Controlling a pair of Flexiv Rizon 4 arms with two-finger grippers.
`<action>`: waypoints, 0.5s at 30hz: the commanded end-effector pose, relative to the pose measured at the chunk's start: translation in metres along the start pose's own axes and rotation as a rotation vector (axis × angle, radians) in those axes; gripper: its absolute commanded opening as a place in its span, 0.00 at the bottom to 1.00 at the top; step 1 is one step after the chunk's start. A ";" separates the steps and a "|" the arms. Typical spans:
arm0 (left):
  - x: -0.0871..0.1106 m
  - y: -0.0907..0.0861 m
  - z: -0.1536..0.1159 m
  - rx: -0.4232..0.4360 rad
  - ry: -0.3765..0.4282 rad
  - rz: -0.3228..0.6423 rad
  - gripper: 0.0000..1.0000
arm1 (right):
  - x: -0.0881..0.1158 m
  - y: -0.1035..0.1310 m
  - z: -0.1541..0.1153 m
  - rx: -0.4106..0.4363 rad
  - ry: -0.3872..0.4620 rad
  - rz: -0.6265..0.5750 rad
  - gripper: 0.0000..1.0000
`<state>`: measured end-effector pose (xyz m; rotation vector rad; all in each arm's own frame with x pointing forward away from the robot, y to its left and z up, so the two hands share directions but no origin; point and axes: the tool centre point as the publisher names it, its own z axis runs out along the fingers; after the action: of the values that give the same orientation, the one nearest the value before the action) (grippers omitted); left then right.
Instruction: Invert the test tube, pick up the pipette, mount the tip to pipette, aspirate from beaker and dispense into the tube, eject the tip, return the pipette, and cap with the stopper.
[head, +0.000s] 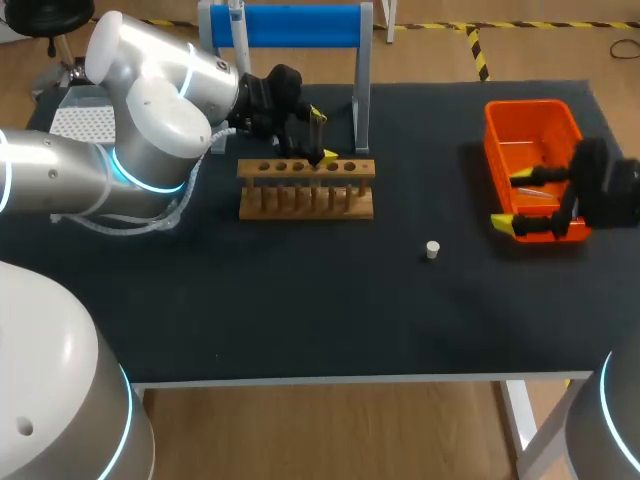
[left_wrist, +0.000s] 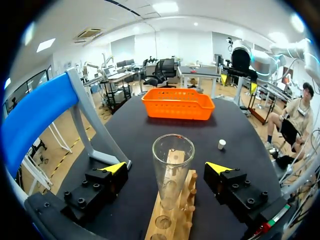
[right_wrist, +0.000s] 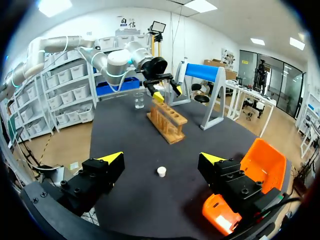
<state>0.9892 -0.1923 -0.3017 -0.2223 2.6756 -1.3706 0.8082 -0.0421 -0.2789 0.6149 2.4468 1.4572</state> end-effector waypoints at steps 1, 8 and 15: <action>-0.001 0.000 0.001 -0.001 0.002 -0.001 1.00 | 0.016 -0.011 -0.001 -0.027 -0.057 0.002 1.00; -0.001 0.000 0.001 -0.001 0.002 -0.001 1.00 | 0.021 -0.025 0.013 0.000 -0.043 0.008 1.00; -0.001 0.000 0.001 -0.001 0.002 -0.001 1.00 | 0.018 -0.034 0.031 0.034 -0.030 0.013 1.00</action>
<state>0.9892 -0.1922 -0.3017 -0.2224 2.6756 -1.3705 0.7865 -0.0297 -0.3164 0.6546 2.4374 1.4159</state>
